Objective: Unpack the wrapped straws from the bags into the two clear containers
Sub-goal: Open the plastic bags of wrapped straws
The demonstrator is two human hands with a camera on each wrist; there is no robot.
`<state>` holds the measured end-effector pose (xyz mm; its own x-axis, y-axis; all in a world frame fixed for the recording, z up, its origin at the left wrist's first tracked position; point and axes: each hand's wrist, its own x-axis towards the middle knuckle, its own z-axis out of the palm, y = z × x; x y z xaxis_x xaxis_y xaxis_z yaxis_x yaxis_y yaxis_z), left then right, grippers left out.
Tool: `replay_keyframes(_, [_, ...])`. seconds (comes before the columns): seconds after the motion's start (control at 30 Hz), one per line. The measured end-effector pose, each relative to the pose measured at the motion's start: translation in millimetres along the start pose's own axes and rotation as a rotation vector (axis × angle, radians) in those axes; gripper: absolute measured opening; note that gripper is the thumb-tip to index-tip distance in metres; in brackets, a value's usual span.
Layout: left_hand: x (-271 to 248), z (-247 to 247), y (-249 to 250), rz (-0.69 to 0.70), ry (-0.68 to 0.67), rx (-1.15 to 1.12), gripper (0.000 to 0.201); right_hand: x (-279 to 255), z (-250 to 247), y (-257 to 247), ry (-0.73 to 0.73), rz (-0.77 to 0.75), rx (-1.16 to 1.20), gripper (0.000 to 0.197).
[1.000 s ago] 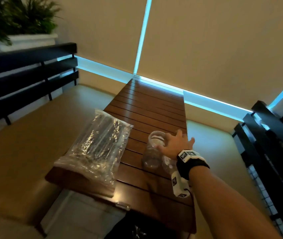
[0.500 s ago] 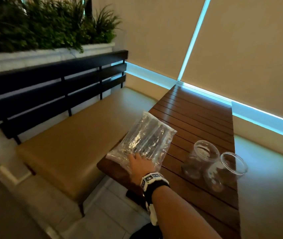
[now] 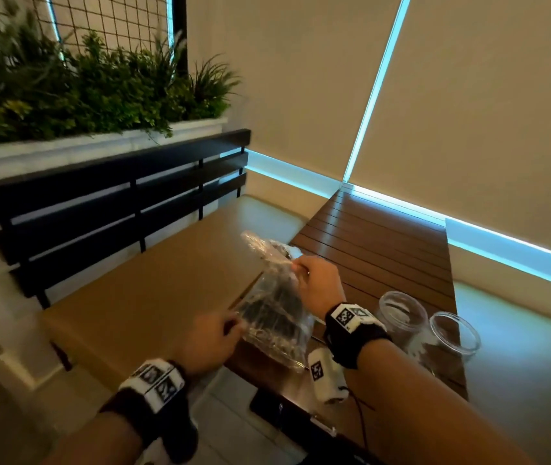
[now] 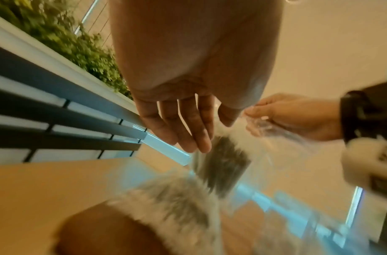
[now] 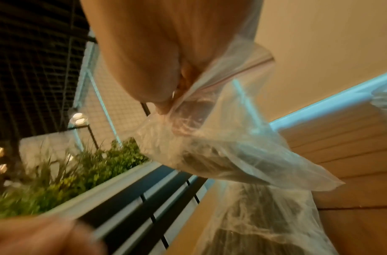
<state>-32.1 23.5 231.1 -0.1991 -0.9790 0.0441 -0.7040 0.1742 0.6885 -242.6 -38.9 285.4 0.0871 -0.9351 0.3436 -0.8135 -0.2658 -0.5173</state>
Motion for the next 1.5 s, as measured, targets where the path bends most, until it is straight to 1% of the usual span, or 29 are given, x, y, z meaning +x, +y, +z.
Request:
replay_keyframes(0.03, [16, -2, 20, -0.005, 0.019, -0.096, 0.035, 0, -5, -1, 0.005, 0.027, 0.066, 0.018])
replay_keyframes(0.1, [40, -1, 53, -0.006, 0.009, -0.309, 0.047, -4, -14, -2, 0.012, 0.085, 0.209, 0.011])
replay_keyframes(0.17, [60, -2, 82, -0.052, 0.017, -0.489, 0.05, -8, -20, -3, 0.033, 0.104, 0.283, 0.008])
replay_keyframes(0.23, [77, 0, 98, -0.074, 0.026, -0.56, 0.041, -13, -27, -3, 0.025, 0.108, 0.287, 0.006])
replay_keyframes(0.27, [84, 1, 103, -0.095, 0.02, -0.596, 0.035, -15, -32, -4, 0.004, 0.119, 0.288, 0.008])
replay_keyframes(0.37, [94, 2, 113, -0.143, 0.001, -0.676, 0.013, -19, -44, 2, -0.067, 0.173, 0.313, 0.027])
replay_keyframes(0.4, [94, 1, 115, -0.143, -0.012, -0.701, 0.012, -19, -48, 4, -0.058, 0.175, 0.285, 0.029])
replay_keyframes(0.47, [91, -1, 118, -0.13, -0.035, -0.746, 0.01, -19, -52, 9, -0.005, 0.163, 0.182, 0.021])
replay_keyframes(0.5, [90, -1, 118, -0.126, -0.045, -0.764, 0.01, -19, -54, 10, 0.011, 0.165, 0.16, 0.017])
replay_keyframes(0.53, [90, -1, 117, -0.124, -0.054, -0.777, 0.013, -19, -55, 10, 0.014, 0.173, 0.172, 0.017])
replay_keyframes(0.63, [94, -1, 116, -0.121, -0.051, -0.777, 0.026, -20, -58, 6, -0.047, 0.25, 0.3, 0.019])
replay_keyframes(0.67, [96, -2, 116, -0.123, -0.052, -0.782, 0.028, -20, -58, 6, -0.085, 0.288, 0.346, 0.017])
replay_keyframes(0.73, [98, -3, 119, -0.109, -0.063, -0.768, 0.025, -21, -57, 7, -0.14, 0.361, 0.44, 0.01])
replay_keyframes(0.83, [101, -1, 120, -0.102, -0.024, -0.643, 0.026, -22, -52, 12, -0.106, 0.427, 0.56, 0.007])
replay_keyframes(0.9, [101, 1, 119, -0.147, -0.008, -0.551, 0.031, -22, -49, 14, -0.066, 0.446, 0.604, 0.007])
replay_keyframes(0.97, [99, 2, 119, -0.212, -0.055, -0.537, 0.027, -21, -47, 14, -0.055, 0.446, 0.619, 0.008])
replay_keyframes(1.0, [98, 2, 119, -0.233, -0.082, -0.567, 0.023, -20, -46, 14, -0.06, 0.445, 0.628, 0.01])
replay_keyframes(1.07, [95, 0, 122, -0.232, -0.118, -0.667, 0.018, -20, -47, 14, -0.066, 0.455, 0.691, 0.014])
replay_keyframes(1.13, [94, -3, 124, -0.203, -0.141, -0.729, 0.015, -19, -49, 14, -0.04, 0.472, 0.8, 0.017])
replay_keyframes(1.27, [94, -6, 128, -0.223, -0.157, -0.779, 0.003, -18, -57, 12, -0.039, 0.514, 0.93, 0.016])
replay_keyframes(1.33, [95, -5, 132, -0.241, -0.161, -0.746, 0.007, -19, -59, 11, -0.038, 0.568, 0.978, 0.019])
replay_keyframes(1.4, [96, -3, 136, -0.247, -0.131, -0.658, 0.01, -19, -56, 12, 0.01, 0.592, 0.946, 0.021])
replay_keyframes(1.47, [98, 2, 140, -0.193, -0.064, -0.522, 0.011, -19, -52, 10, 0.11, 0.538, 0.73, 0.015])
replay_keyframes(1.5, [99, 4, 142, -0.15, -0.033, -0.44, 0.018, -18, -51, 8, 0.173, 0.515, 0.619, 0.013])
